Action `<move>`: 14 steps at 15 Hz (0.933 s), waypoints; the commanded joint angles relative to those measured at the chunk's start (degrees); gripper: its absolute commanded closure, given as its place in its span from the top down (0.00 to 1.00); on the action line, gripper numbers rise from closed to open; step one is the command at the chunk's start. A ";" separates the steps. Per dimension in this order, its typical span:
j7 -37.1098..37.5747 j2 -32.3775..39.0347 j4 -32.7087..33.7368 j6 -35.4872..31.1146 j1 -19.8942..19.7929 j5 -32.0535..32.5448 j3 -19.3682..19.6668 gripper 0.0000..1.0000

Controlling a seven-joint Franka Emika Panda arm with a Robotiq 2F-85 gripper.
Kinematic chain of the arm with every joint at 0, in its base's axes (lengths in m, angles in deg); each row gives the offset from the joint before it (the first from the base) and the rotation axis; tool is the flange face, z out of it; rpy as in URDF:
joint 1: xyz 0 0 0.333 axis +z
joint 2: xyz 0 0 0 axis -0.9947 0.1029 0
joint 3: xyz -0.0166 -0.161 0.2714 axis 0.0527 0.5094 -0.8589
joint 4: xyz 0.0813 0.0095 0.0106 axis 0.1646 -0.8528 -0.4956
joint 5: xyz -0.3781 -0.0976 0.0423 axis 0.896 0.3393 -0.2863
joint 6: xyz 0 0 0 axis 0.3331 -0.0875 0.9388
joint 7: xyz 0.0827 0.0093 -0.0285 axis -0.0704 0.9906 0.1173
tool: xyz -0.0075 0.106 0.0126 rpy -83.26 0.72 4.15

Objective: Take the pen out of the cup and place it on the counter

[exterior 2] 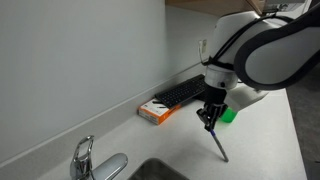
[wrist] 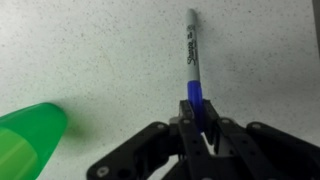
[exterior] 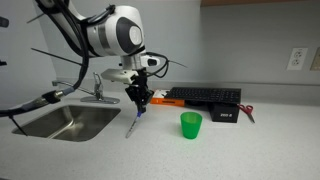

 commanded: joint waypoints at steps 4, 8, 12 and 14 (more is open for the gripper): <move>-0.39 10.50 12.36 5.91 1.17 1.85 2.93 0.41; 0.30 9.95 12.14 2.94 1.66 5.40 4.53 0.70; 1.03 10.03 12.69 2.54 2.00 7.50 5.47 0.99; 1.65 10.25 13.01 2.58 2.20 8.31 5.72 1.00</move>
